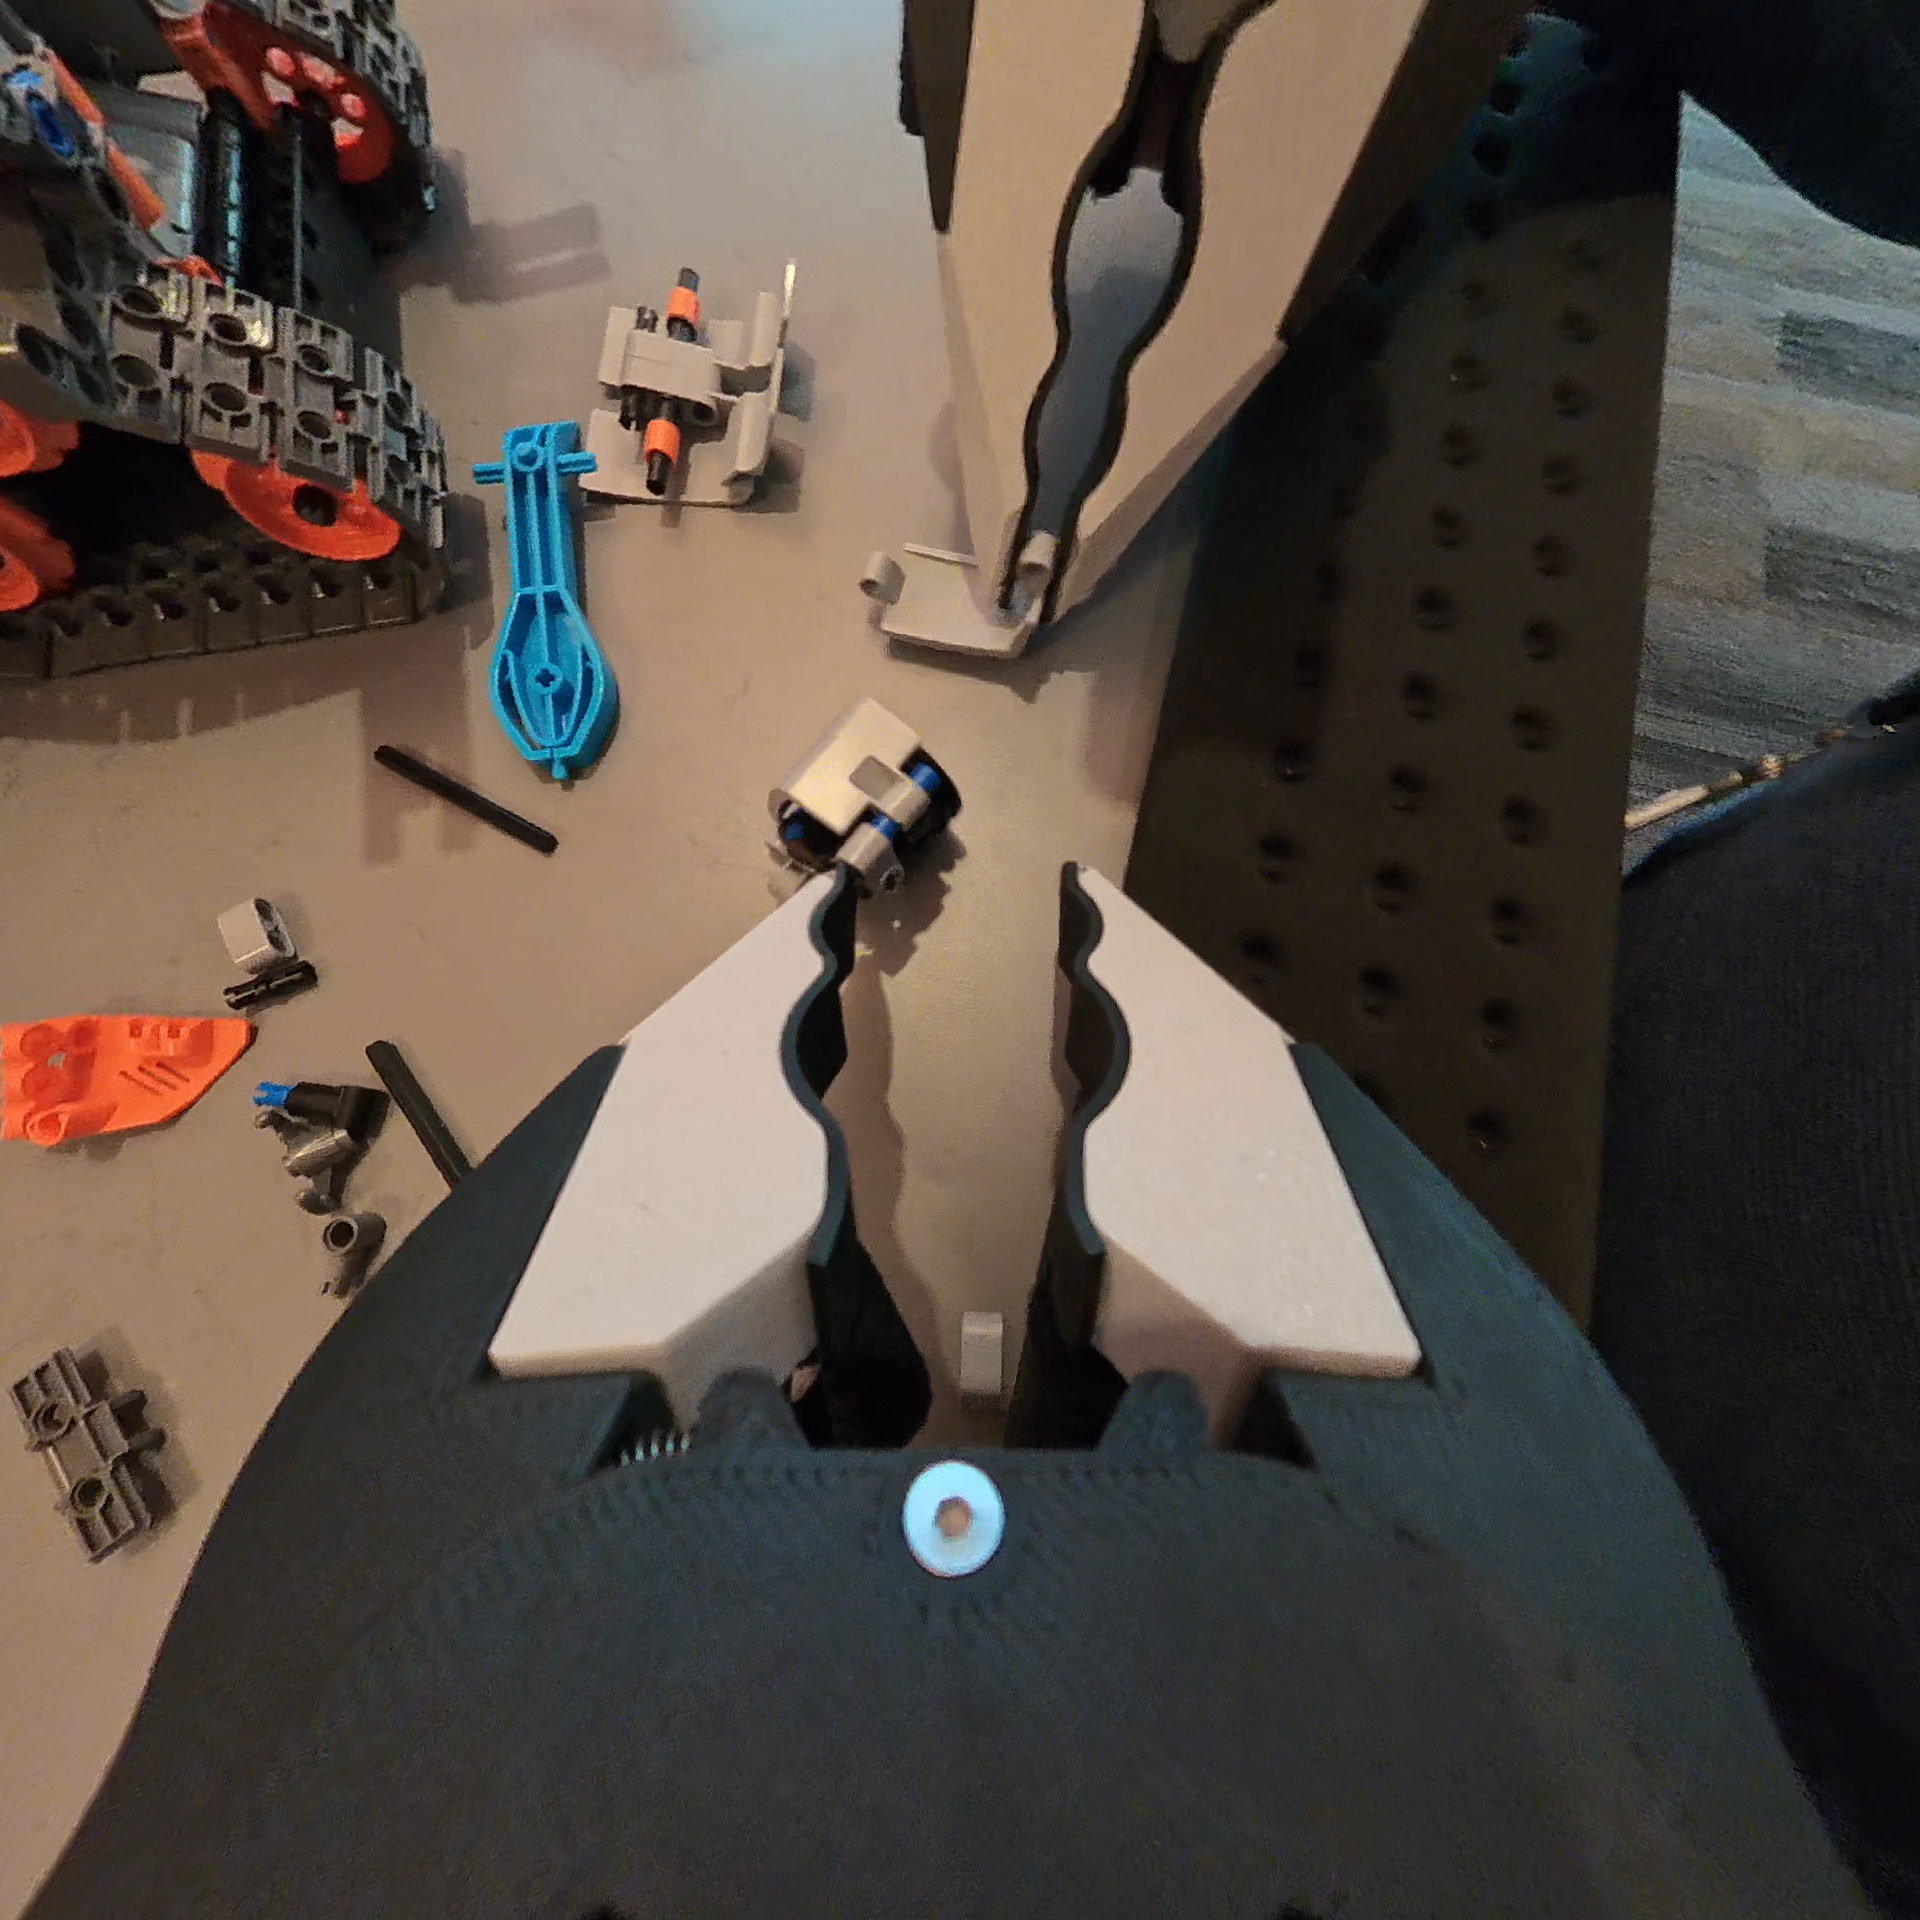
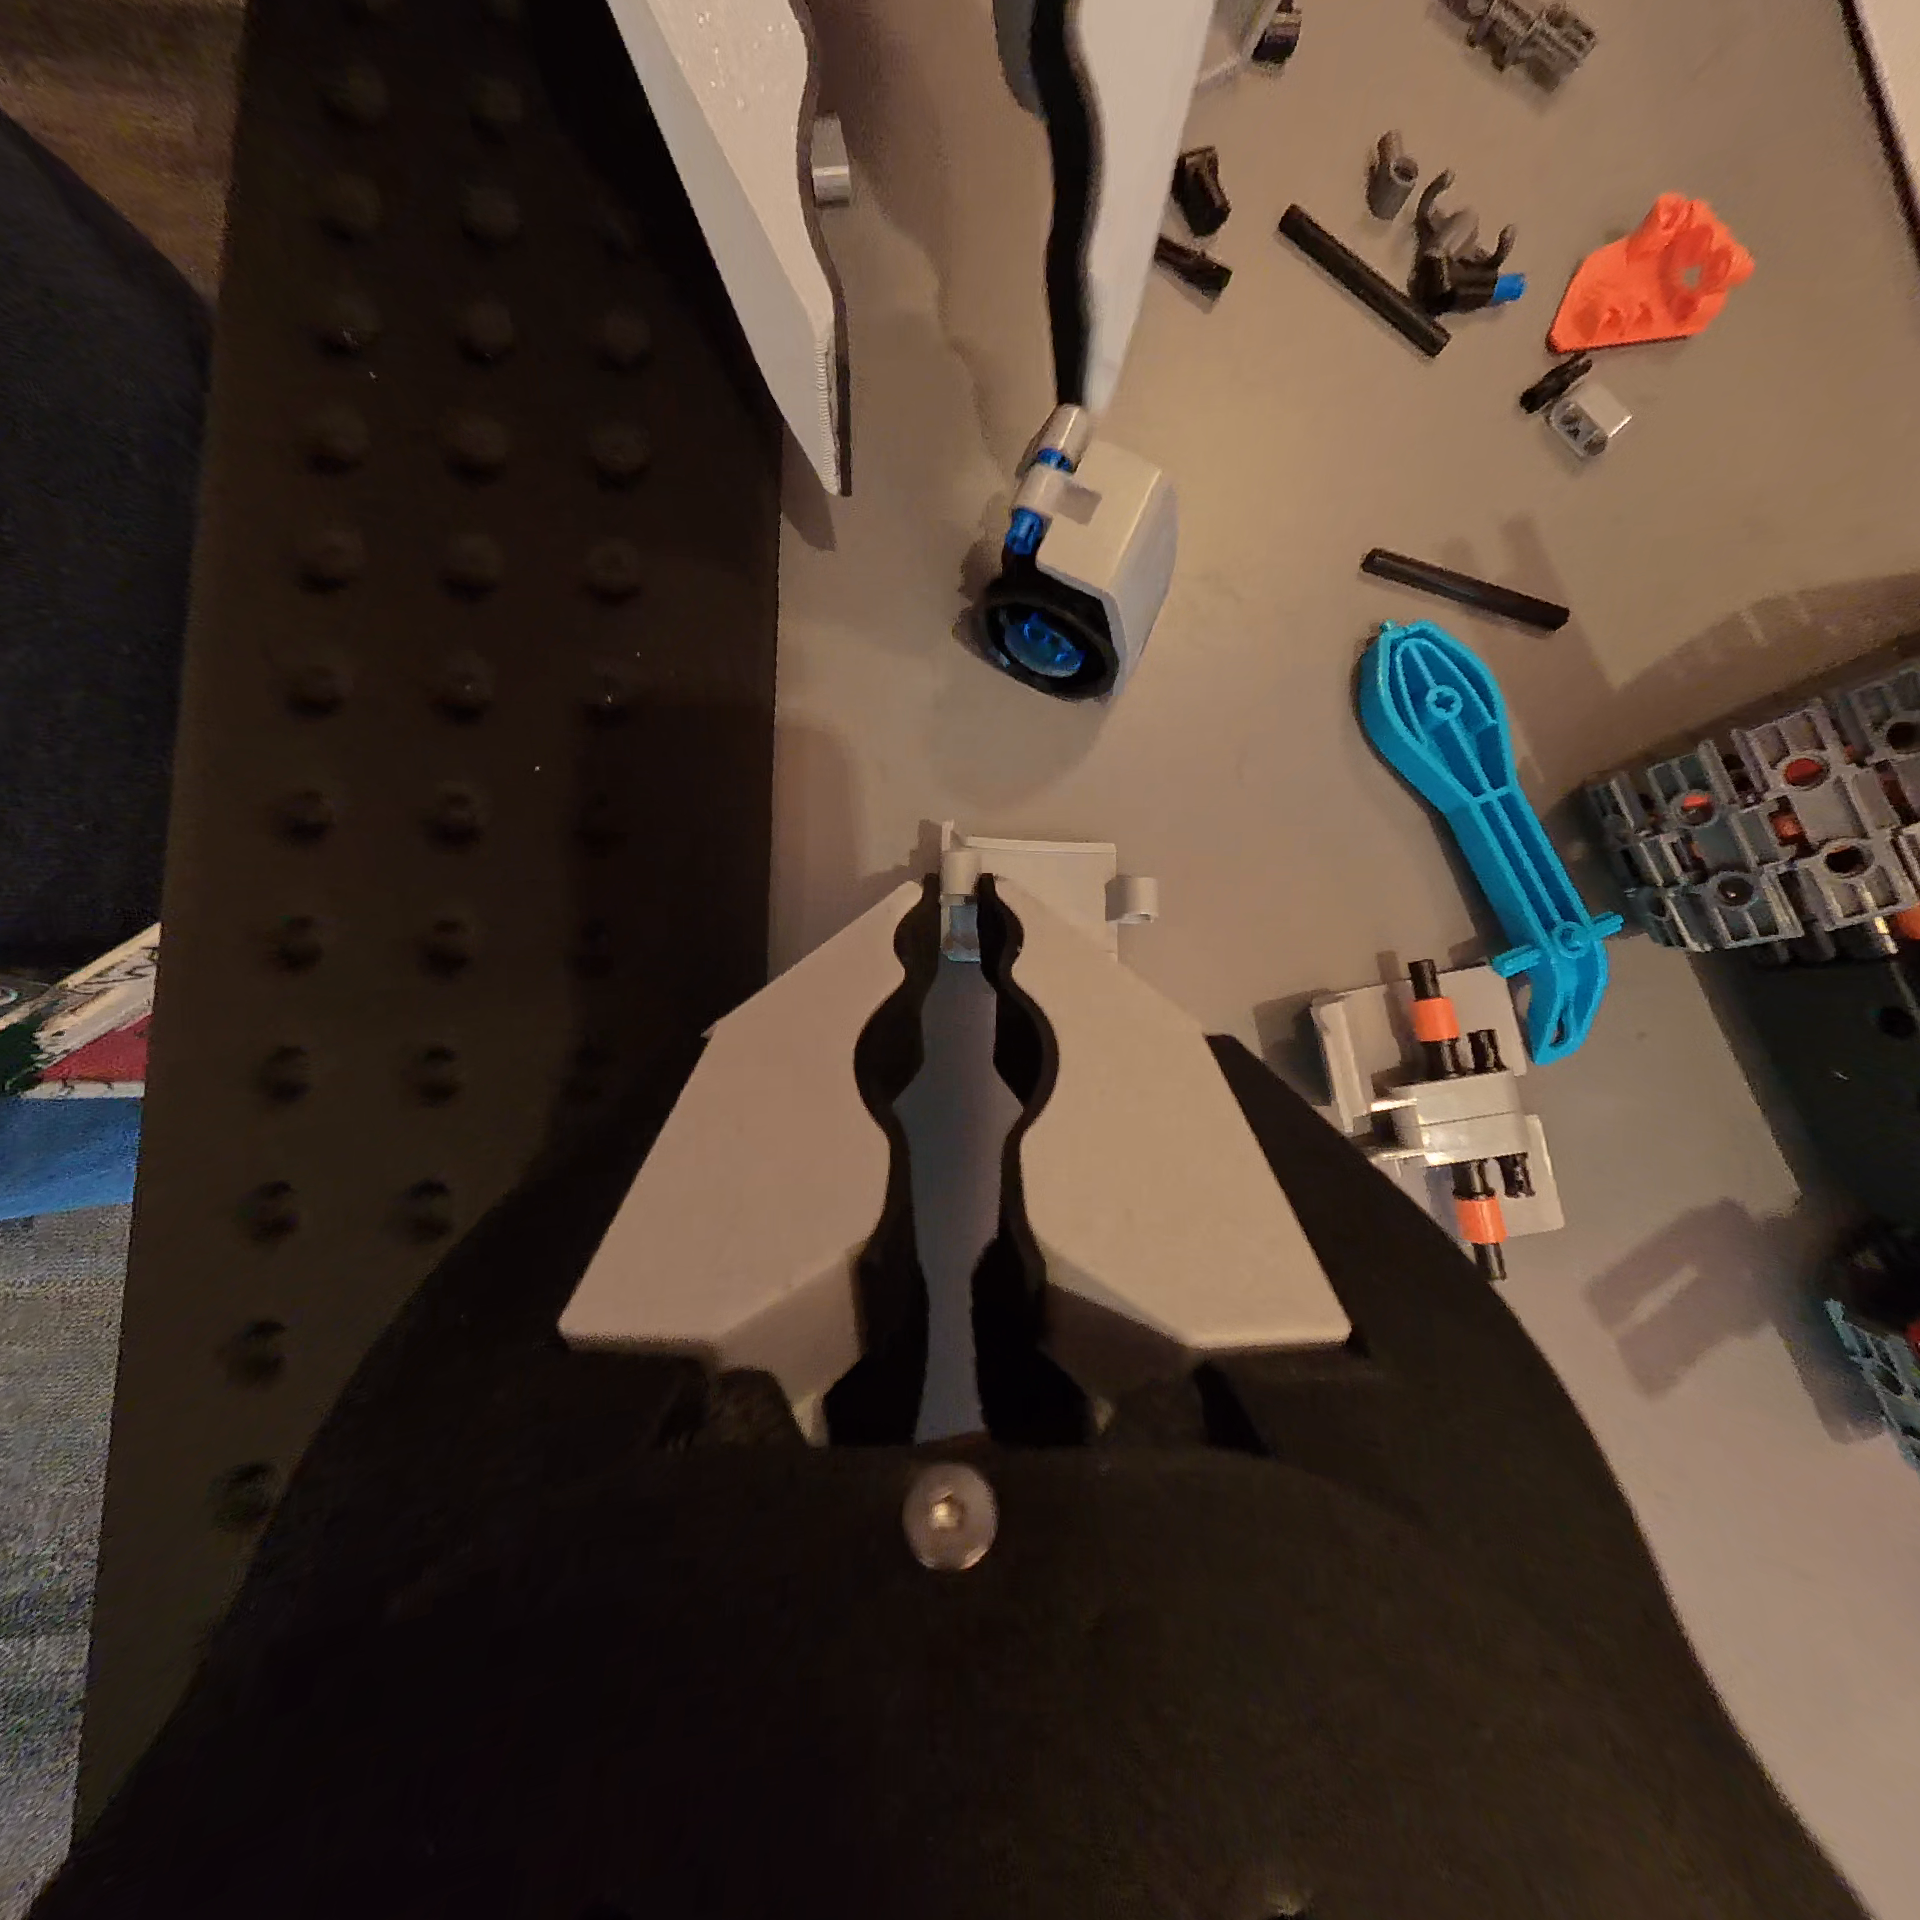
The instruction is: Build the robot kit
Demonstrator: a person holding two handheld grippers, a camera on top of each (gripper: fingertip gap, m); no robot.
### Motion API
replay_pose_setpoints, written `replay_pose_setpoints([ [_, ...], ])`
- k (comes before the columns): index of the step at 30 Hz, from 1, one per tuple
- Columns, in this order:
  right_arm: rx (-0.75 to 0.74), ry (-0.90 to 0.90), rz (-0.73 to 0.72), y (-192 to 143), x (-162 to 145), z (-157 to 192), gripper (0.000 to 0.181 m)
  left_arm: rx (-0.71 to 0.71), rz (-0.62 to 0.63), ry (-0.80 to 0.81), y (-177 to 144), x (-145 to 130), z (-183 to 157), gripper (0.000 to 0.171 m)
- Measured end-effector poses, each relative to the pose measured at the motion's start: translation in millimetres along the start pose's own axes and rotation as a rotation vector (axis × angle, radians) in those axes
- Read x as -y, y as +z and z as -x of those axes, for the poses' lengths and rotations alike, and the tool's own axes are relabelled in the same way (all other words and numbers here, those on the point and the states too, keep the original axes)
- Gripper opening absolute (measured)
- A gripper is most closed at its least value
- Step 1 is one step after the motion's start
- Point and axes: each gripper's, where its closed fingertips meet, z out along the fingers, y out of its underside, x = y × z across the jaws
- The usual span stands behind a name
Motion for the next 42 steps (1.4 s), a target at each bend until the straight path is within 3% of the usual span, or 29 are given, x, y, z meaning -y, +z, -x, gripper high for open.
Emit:
replay_pose_setpoints([
  [7,0.121,0.041,-0.104,-14.4,16.5,7.6,0.004,0.012,-0.08,0.012,-16.8,9.2,6.8,0.044],
  [13,0.313,0.108,-0.245,-28.7,44.9,23.8,0.004,0.061,-0.149,0.211,-14.2,39.2,-16.8,0.041],
  [17,0.444,0.156,-0.359,-41.6,62.5,33.4,0.004,0.085,-0.193,0.342,-2.8,54.1,-39.7,0.034],
  [21,0.527,0.182,-0.411,-49.1,70.7,38.8,0.005,0.14,-0.21,0.407,1.8,58.8,-41.9,0.007],
  [27,0.486,0.228,-0.507,-56.9,86.2,26.3,0.007,0.092,-0.322,0.27,-13.7,69.6,-33.4,0.006],
  [32,0.331,0.148,-0.574,-58.4,98.9,15.1,0.011,0.06,-0.45,0.151,-26.0,74.9,-23.7,0.008],
  [36,0.29,0.143,-0.651,-62.7,106.4,8.6,0.023,0.029,-0.535,0.091,-36.9,78.0,-18.0,0.0],
  [42,0.206,0.125,-0.612,-50.9,102.4,-3.2,0.02,-0.011,-0.598,0.045,-43.7,81.3,-12.7,0.0],
])
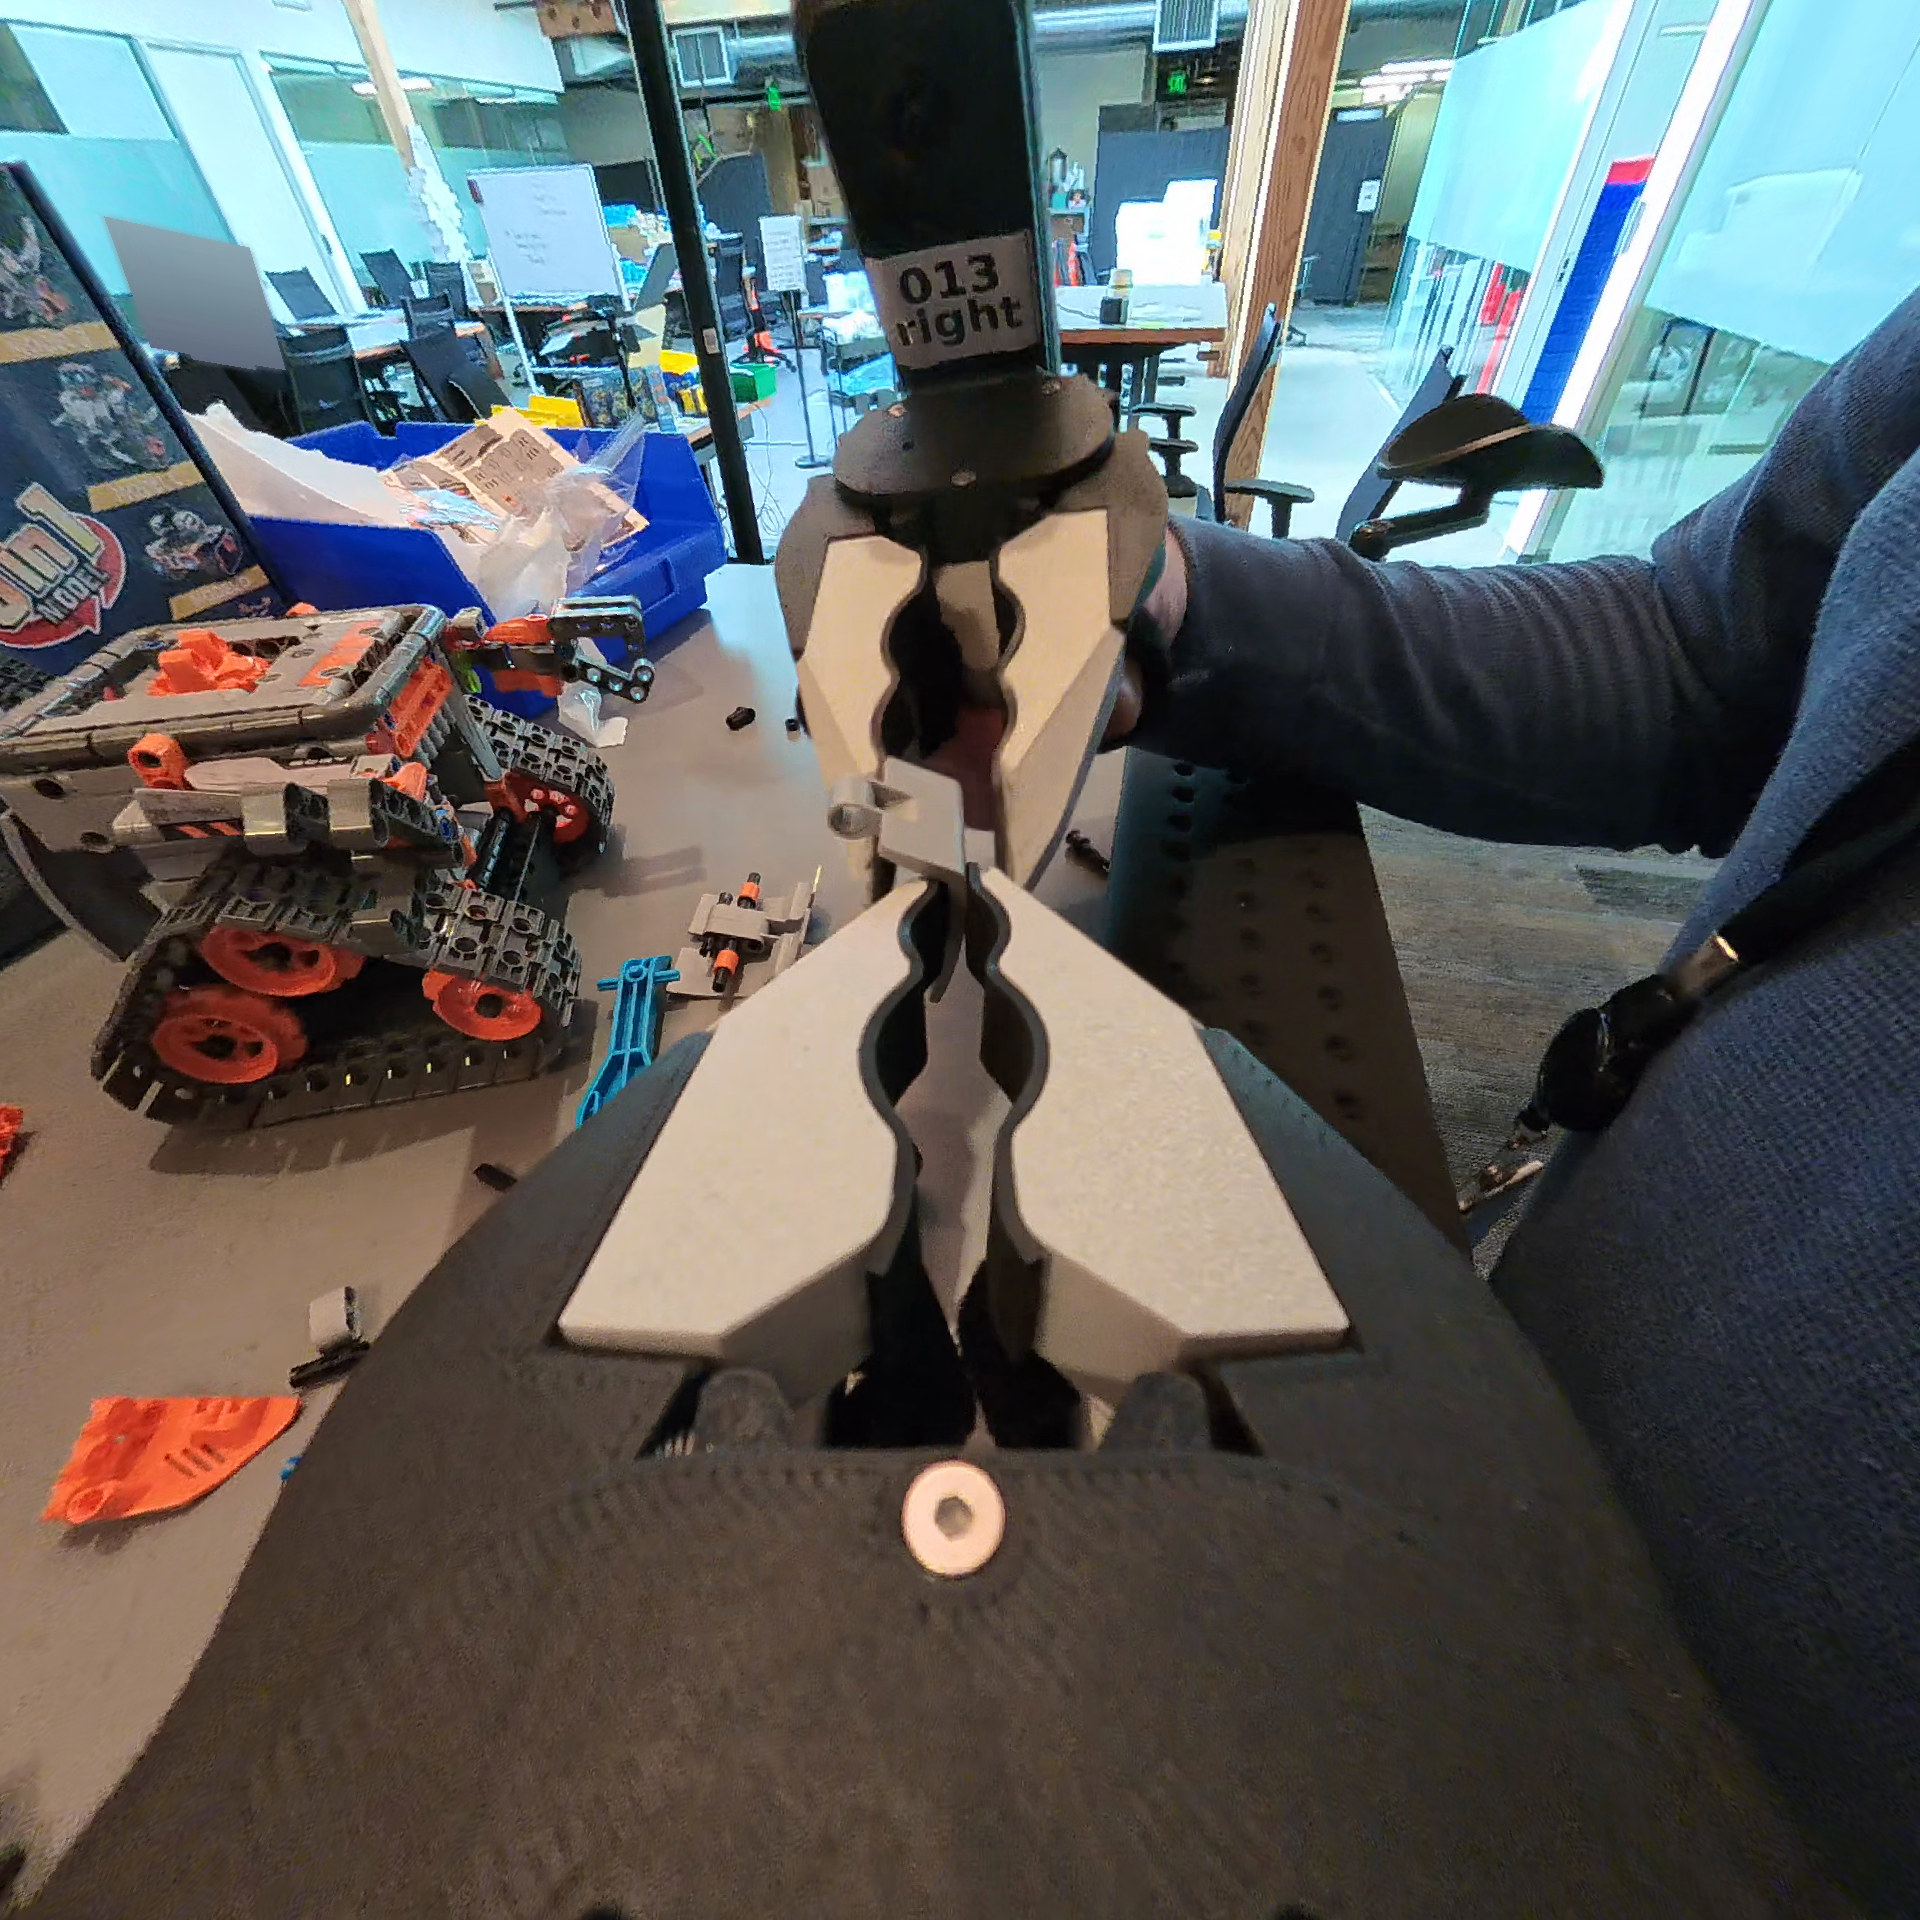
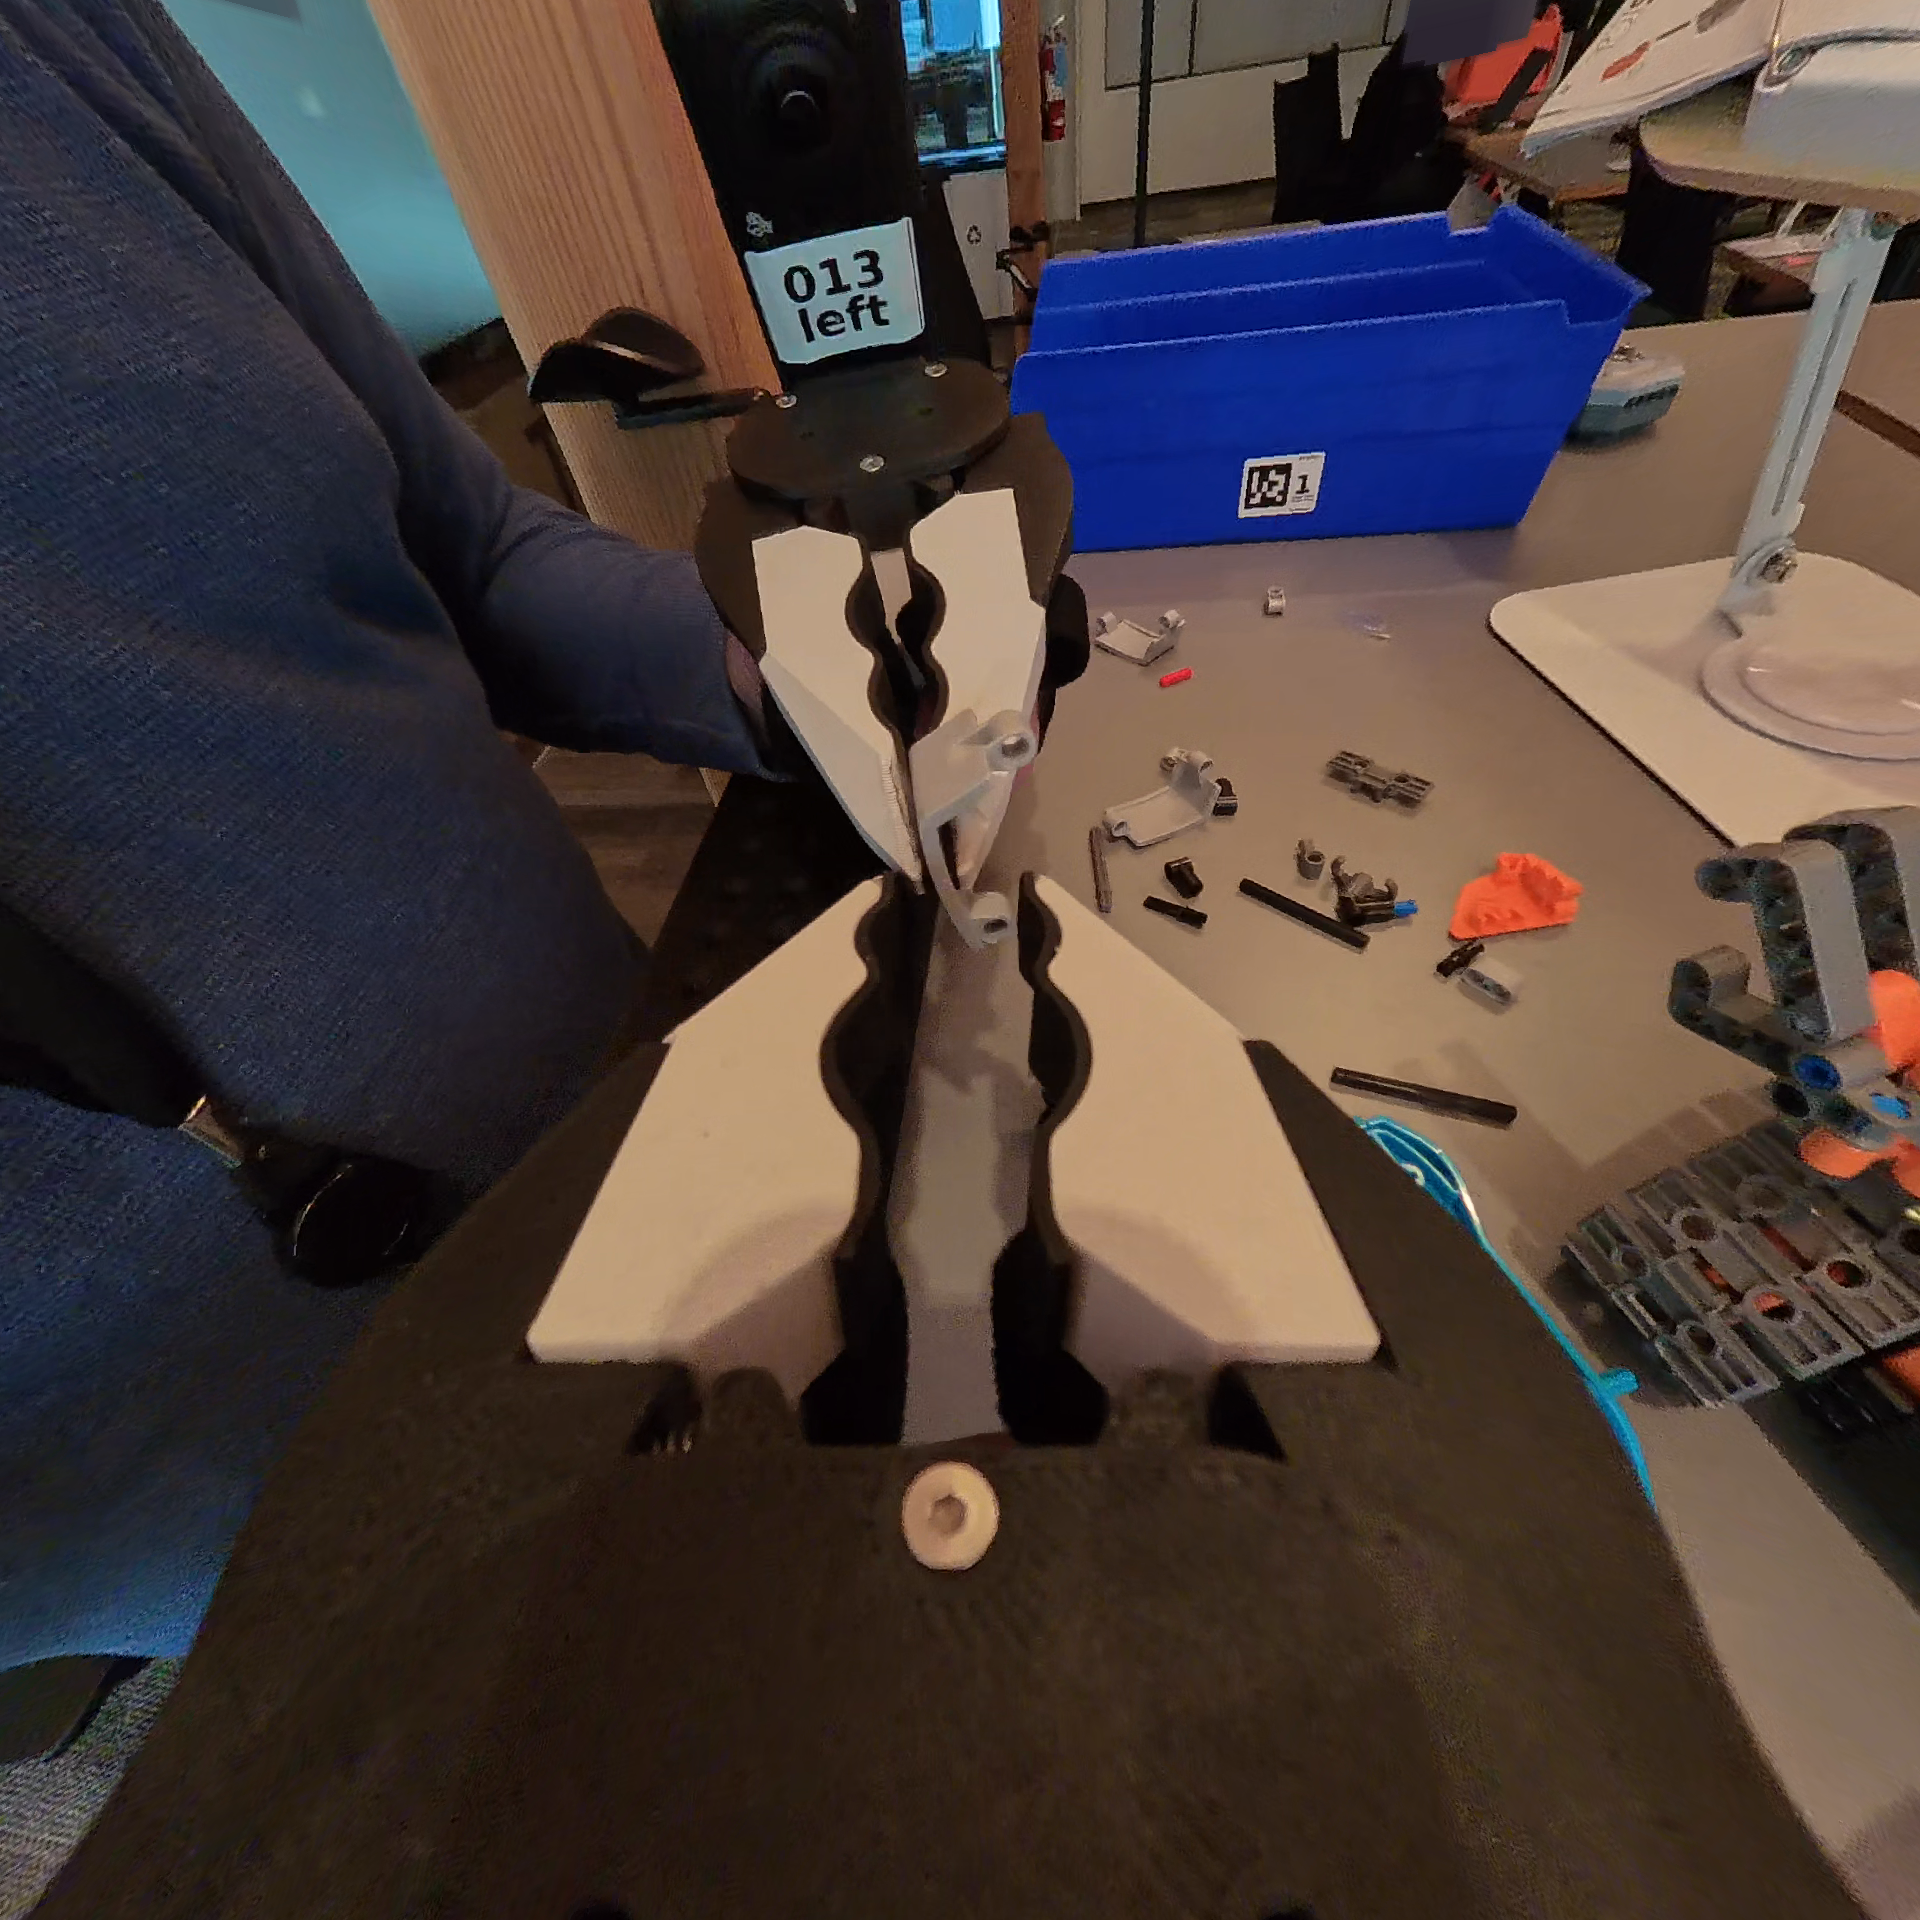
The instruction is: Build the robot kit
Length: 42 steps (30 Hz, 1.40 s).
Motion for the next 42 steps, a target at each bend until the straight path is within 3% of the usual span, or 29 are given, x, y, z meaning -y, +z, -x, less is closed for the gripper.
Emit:
replay_pose_setpoints([
  [8,0.046,-0.041,-0.046,6.9,5.7,8.5,0.013,-0.068,-0.077,-0.057,-4.9,9.8,-4.2,0.0],
  [14,0.005,-0.11,-0.001,13.7,2.5,5.9,0.026,-0.104,-0.139,-0.094,-7.9,19.5,-7.0,0.0],
  [20,-0.02,-0.166,-0.036,19.5,10.7,5.4,0.007,-0.133,-0.184,-0.143,-9.5,26.2,-6.6,0.0],
  [24,-0.035,-0.174,-0.053,20.8,14.3,1.9,0.006,-0.134,-0.211,-0.174,-11.4,29.3,-2.2,0.0],
  [42,-0.061,-0.173,-0.071,12.1,12.5,-6.4,0.004,-0.103,-0.224,-0.199,-14.0,28.6,9.4,0.005],
])
